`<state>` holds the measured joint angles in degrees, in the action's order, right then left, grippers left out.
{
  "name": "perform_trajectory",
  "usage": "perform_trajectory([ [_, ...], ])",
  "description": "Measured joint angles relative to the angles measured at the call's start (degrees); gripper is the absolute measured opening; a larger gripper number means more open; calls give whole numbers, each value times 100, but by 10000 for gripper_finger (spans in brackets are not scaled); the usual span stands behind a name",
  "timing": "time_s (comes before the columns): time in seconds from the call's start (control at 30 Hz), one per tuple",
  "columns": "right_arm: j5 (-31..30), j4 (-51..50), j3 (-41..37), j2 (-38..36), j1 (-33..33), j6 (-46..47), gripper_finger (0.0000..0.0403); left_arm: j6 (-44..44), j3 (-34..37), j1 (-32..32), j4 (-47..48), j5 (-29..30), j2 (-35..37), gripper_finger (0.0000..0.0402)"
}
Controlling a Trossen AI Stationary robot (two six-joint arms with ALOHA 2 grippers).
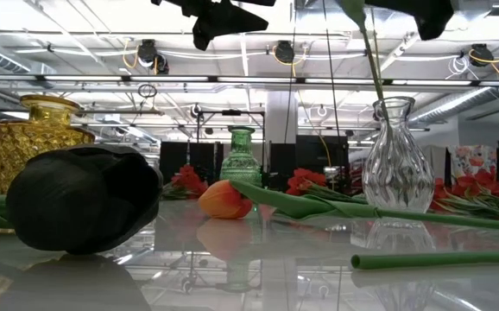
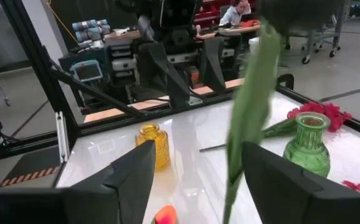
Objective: Sort flowers into vase by color
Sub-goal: Put top left black flower into the transparent vase, then put bottom black flower into the transparent vase
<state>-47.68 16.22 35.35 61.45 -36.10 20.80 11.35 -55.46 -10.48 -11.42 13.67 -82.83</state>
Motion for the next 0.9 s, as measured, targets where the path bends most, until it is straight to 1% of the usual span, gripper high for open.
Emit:
perform_trajectory([
  [0.13, 0, -226, 178, 0, 0, -30, 223, 0, 0, 0, 2, 0, 0, 206],
  [0.3, 9, -249, 305, 0, 0, -109, 219, 0, 0, 0, 71, 0, 0, 206],
  [0.5, 285, -630, 612, 0, -2, -153, 219, 0, 0, 0, 157, 0, 0, 206],
  [0.6, 391, -1178, 900, 0, -6, -157, 219, 0, 0, 0, 153, -39, 0, 206],
  [0.7, 448, -2122, 1318, 0, -6, -140, 219, -9, 0, -5, 150, -164, 0, 206],
  [0.8, 448, -3038, 1707, 0, -6, 78, 219, -2, 0, -11, 140, -268, 2, 206],
  [0.9, 445, -3628, 1963, -2, -6, 188, 219, -4, 0, -15, 129, -278, 2, 206],
])
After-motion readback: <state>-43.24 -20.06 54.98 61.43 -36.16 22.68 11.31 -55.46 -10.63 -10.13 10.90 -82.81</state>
